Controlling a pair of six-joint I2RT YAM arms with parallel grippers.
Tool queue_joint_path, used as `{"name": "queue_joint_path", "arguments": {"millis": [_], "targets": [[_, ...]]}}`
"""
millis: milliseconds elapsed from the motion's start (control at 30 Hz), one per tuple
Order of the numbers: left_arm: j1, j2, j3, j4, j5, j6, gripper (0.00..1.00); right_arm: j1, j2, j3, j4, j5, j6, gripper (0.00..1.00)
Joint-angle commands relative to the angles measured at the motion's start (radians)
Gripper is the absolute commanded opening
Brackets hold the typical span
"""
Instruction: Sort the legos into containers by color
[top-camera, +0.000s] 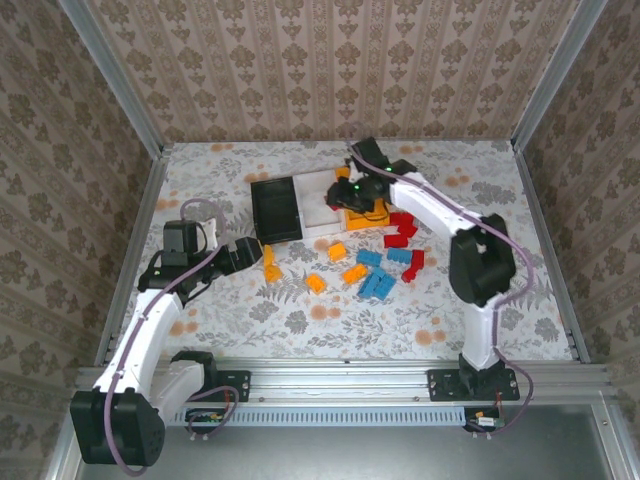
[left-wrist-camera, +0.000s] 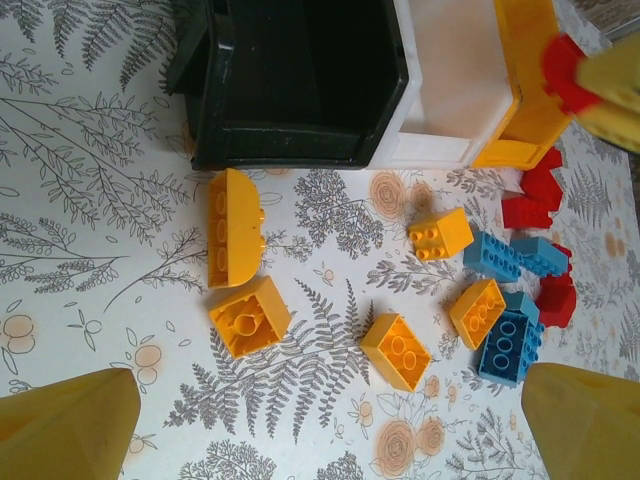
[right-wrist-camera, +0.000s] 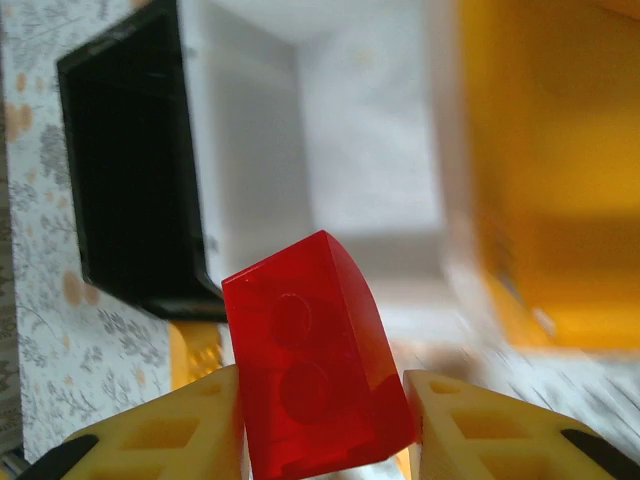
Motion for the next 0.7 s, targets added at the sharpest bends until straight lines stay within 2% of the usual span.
{"name": "queue_joint_path", "arguments": {"millis": [0, 33, 133, 300, 467, 667], "targets": [[0.01, -0.018, 0.014, -0.031, 0.001, 0.012, 1.0, 0.002, 0.138, 0.171, -0.04, -0.022, 0.004, 0.49], [0.011, -0.017, 0.015, -0.036, -0.001, 0.015, 1.0, 0.002, 0.177, 0.221, -0.055, -0.019, 0.0, 0.57], [0.012, -0.014, 0.017, -0.042, -0.005, 0.017, 1.0, 0.004, 0.22, 0.314, -0.095, -0.012, -0.014, 0.72], [0.011, 0.003, 0.017, -0.032, -0.014, 0.016, 1.0, 0.006, 0.107, 0.244, -0.096, 0.022, -0.048, 0.75], [-0.037, 0.022, 0.022, -0.043, -0.047, 0.026, 1.0, 0.005, -0.135, -0.025, -0.132, 0.115, -0.135, 0.76], [-0.218, 0.076, 0.035, -0.045, -0.155, -0.004, 0.99, -0.005, -0.397, -0.411, -0.201, 0.266, -0.205, 0.77]]}}
